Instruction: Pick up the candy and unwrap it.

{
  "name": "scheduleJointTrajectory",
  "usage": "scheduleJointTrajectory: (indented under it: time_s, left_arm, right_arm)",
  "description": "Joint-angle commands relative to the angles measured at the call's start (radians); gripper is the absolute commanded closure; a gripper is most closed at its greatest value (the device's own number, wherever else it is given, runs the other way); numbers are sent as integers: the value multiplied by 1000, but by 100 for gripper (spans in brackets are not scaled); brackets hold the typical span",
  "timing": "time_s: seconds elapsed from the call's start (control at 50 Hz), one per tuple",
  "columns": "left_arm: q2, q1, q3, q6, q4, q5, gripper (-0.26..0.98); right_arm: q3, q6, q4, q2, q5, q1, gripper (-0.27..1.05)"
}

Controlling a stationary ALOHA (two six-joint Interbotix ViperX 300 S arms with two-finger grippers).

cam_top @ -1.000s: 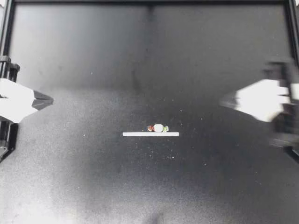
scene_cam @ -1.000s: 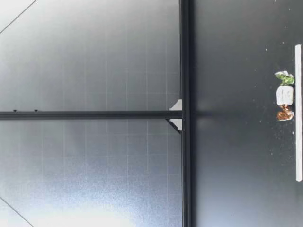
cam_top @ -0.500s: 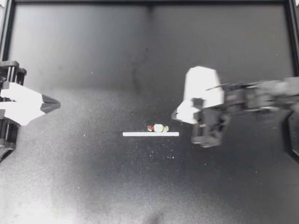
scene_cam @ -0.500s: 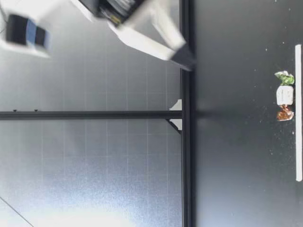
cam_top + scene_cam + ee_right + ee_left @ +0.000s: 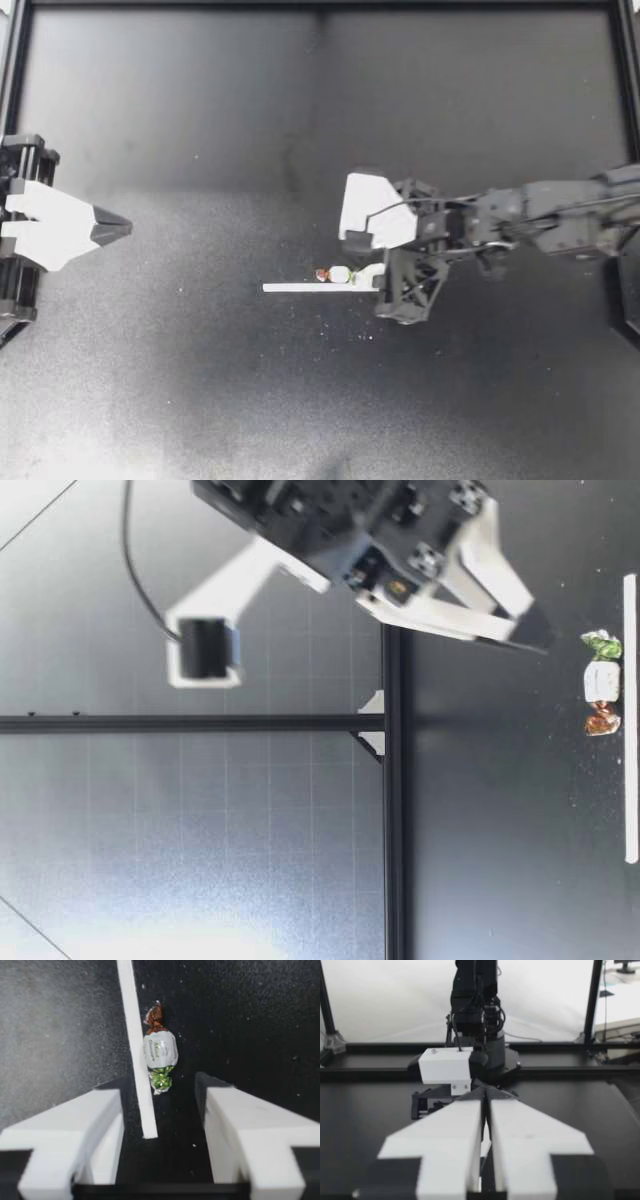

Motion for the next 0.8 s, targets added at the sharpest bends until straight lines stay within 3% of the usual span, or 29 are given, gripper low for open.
scheduleJointTrajectory:
  time_s: [0.0, 0.64, 0.78]
  left_arm:
    - [5, -2, -11, 3, -2, -8, 80]
    - [5, -3, -11, 0, -2, -5, 80]
    - [5, -3, -9, -3, -2, -2, 80]
  right_arm:
    - [-34, 8, -2, 5, 8, -6, 28]
    - [-97, 103, -2, 100, 89, -6, 28]
    - [-107, 106, -2, 120, 117, -6, 34]
